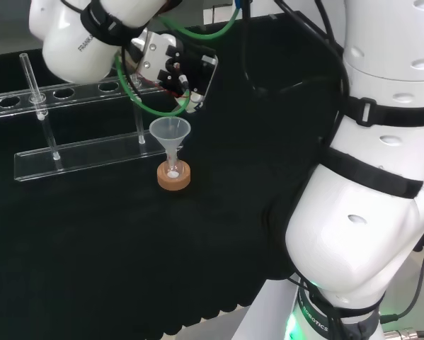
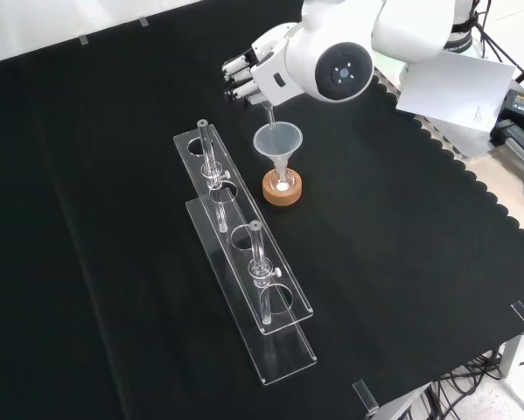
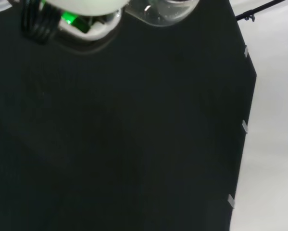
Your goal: Pour all the NaCl from the weighing funnel into the round-bottom flask.
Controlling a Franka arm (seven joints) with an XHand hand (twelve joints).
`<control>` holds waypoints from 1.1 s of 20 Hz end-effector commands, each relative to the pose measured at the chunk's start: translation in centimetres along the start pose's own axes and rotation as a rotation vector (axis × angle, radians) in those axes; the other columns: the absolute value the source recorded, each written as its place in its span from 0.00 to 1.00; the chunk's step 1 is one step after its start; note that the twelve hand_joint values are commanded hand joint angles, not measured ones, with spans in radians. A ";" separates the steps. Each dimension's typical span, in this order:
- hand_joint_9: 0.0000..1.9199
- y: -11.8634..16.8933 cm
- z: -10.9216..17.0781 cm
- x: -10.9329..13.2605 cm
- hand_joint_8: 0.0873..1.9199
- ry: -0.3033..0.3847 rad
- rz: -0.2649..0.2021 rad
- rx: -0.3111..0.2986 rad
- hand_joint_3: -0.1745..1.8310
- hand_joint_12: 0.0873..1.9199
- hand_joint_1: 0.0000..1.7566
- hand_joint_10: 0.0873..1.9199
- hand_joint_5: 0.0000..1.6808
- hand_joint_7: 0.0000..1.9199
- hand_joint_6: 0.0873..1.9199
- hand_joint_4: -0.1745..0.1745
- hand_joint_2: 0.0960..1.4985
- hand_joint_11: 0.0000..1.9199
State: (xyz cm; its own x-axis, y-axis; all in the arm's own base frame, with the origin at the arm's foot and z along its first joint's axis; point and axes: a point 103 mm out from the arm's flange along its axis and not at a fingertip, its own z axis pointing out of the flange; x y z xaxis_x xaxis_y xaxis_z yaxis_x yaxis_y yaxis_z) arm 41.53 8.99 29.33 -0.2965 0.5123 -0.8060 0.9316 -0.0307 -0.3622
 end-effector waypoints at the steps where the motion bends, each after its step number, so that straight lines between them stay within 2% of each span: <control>1: 0.45 0.2 1.3 -1.1 0.30 0.141 -0.003 -0.018 0.36 0.60 0.64 0.15 0.78 0.29 0.25 1.00 0.43 0.33; 7: 0.45 0.3 2.0 -2.8 0.30 0.326 -0.006 -0.015 0.36 0.59 0.64 0.15 0.78 0.29 0.25 1.00 0.43 0.34; 22: 0.45 0.6 4.5 -5.0 0.30 0.582 -0.012 -0.001 0.36 0.59 0.64 0.15 0.78 0.29 0.26 1.00 0.43 0.34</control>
State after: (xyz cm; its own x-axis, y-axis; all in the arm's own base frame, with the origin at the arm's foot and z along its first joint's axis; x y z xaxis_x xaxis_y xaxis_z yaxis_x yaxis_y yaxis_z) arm 42.45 2.59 31.98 -0.1534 0.7698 -0.6196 0.9367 -0.0865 -0.3394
